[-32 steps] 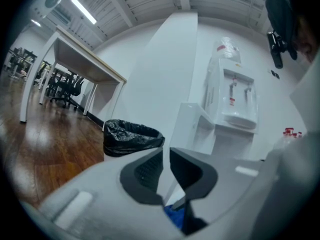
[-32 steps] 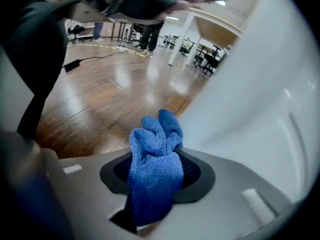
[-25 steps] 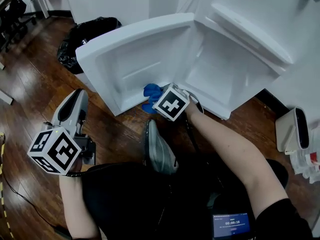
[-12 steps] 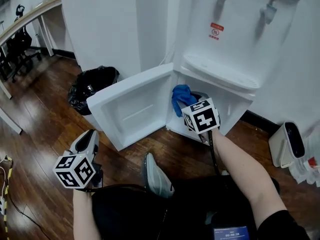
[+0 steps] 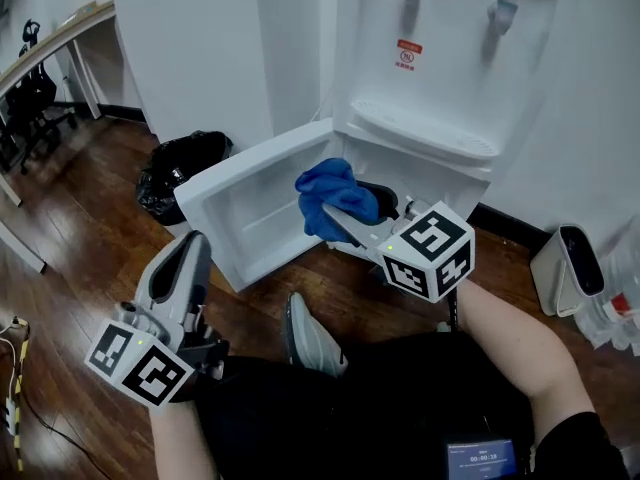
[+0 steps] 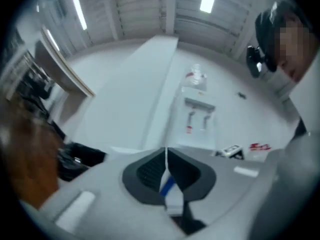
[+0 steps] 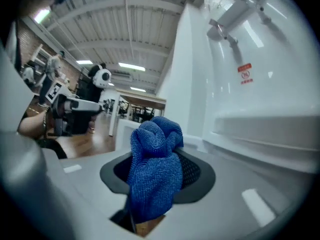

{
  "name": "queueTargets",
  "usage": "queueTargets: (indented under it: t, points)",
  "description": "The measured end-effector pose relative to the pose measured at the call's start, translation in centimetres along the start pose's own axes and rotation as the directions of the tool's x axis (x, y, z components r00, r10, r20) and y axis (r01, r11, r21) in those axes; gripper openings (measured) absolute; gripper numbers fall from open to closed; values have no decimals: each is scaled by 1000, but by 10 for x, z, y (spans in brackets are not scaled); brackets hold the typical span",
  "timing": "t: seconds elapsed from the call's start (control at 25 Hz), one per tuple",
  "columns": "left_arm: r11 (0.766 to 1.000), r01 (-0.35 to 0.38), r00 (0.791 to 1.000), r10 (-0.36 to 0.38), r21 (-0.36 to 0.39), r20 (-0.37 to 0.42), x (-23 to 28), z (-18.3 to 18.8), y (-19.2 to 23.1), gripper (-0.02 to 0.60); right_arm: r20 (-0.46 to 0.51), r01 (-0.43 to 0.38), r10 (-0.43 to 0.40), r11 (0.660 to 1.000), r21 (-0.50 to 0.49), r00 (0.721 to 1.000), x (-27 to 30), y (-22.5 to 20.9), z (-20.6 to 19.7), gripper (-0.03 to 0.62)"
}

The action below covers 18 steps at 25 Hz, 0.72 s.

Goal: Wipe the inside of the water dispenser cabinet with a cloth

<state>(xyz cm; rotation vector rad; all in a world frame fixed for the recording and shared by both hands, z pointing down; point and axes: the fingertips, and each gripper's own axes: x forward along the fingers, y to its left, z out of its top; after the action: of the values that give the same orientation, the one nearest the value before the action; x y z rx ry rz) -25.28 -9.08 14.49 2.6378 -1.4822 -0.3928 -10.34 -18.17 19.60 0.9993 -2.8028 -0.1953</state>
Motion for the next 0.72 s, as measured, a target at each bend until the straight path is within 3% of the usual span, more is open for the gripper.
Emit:
queueTargets:
  t: [0.04,0.08,0.16,0.2,0.28,0.32,0.36,0.4,0.44,0.48,0.56,0.64,0.68,0.72]
  points:
    - [992,115,992,-118,-51,-54,13,-14,-25,15,46,-53,53,999,-2,998,-10,11,12,164]
    - [973,198,970,-212,-120,-117,25,-32,-44,42,88,-95,95,995,0,992,-20,20,24,164]
    - [900,297,893,-380,-318,-240,41,-71,-74,197,175,-141,134,990,30,975,-41,26,47,166]
    - [839,325,840,-468,-436,-275,44,-87,-88,278,218,-154,140,987,50,966,-50,26,59,166]
    - [670,348,741,-625,-656,-246,43,-104,-113,346,284,-190,172,981,36,943,-67,29,77,166]
    - [583,354,710,-677,-731,-196,42,-103,-122,378,294,-223,215,975,-3,931,-74,35,81,166]
    - [514,372,690,-710,-773,-139,42,-97,-128,400,283,-272,275,961,-52,919,-79,46,80,167]
    - [469,405,674,-733,-785,-90,44,-87,-132,416,254,-332,345,938,-97,904,-83,60,74,167]
    - [448,446,656,-753,-775,-58,45,-79,-135,420,212,-391,412,911,-134,886,-87,76,64,169]
    - [444,481,633,-772,-756,-50,47,-75,-139,420,161,-435,461,883,-176,872,-89,90,52,170]
    - [482,523,575,-808,-703,-126,51,-86,-151,420,30,-469,498,834,-291,867,-93,108,23,173]
    - [527,551,490,-832,-647,-260,52,-114,-170,417,-82,-483,495,779,-401,865,-94,119,-5,181]
    - [531,560,449,-840,-636,-305,51,-127,-179,405,-115,-492,497,750,-442,860,-95,124,-15,192]
    - [526,559,424,-845,-640,-325,51,-137,-184,397,-133,-499,501,726,-473,855,-96,127,-22,204]
